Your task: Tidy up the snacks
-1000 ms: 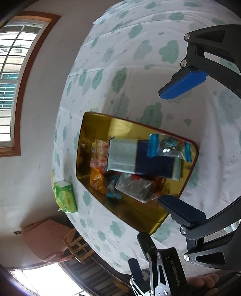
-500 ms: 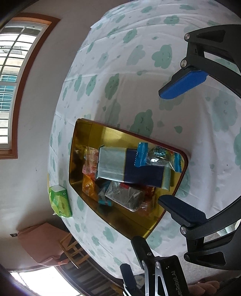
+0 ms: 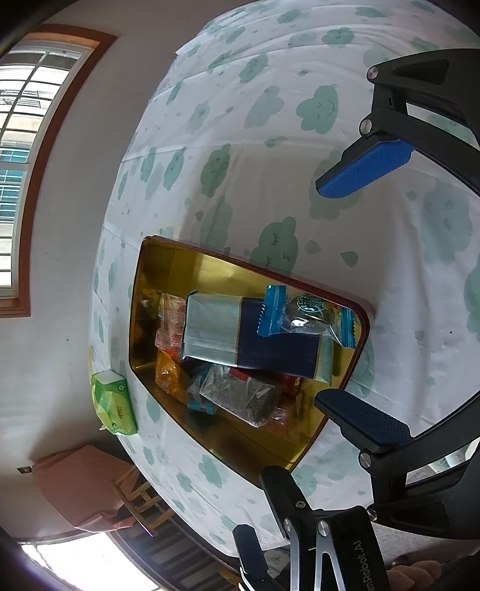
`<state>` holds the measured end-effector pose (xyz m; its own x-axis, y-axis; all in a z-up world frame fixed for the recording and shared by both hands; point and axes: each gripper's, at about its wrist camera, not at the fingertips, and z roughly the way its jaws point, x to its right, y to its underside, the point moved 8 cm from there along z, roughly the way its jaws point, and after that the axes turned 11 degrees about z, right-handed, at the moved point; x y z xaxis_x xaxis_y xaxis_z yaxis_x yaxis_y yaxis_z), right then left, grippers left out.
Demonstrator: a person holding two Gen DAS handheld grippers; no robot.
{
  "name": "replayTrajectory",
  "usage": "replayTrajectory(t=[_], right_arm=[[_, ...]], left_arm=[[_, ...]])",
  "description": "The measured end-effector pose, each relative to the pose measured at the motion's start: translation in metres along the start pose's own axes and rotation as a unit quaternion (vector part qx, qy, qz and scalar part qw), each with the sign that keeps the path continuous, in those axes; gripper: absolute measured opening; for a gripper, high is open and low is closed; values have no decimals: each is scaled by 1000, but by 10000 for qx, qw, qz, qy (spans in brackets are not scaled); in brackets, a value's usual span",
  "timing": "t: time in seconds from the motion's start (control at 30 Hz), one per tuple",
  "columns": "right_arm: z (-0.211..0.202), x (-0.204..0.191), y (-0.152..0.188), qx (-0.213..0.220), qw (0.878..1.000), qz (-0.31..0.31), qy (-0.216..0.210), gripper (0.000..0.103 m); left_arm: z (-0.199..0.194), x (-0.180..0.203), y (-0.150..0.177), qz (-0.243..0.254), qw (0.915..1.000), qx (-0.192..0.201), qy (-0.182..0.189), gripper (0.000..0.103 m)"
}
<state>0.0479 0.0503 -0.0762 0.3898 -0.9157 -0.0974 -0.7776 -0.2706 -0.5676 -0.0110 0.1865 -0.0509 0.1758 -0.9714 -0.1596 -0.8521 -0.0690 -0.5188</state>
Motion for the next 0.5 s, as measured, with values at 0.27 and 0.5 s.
replayTrajectory(t=[0.27, 0.5], right_arm=[[3, 0, 2, -34, 10000, 6, -15, 103], [3, -1, 2, -38, 10000, 13, -17, 103]], left_arm=[[0, 2, -1, 27, 10000, 12, -8, 87], [1, 5, -2, 54, 10000, 9, -5, 87]])
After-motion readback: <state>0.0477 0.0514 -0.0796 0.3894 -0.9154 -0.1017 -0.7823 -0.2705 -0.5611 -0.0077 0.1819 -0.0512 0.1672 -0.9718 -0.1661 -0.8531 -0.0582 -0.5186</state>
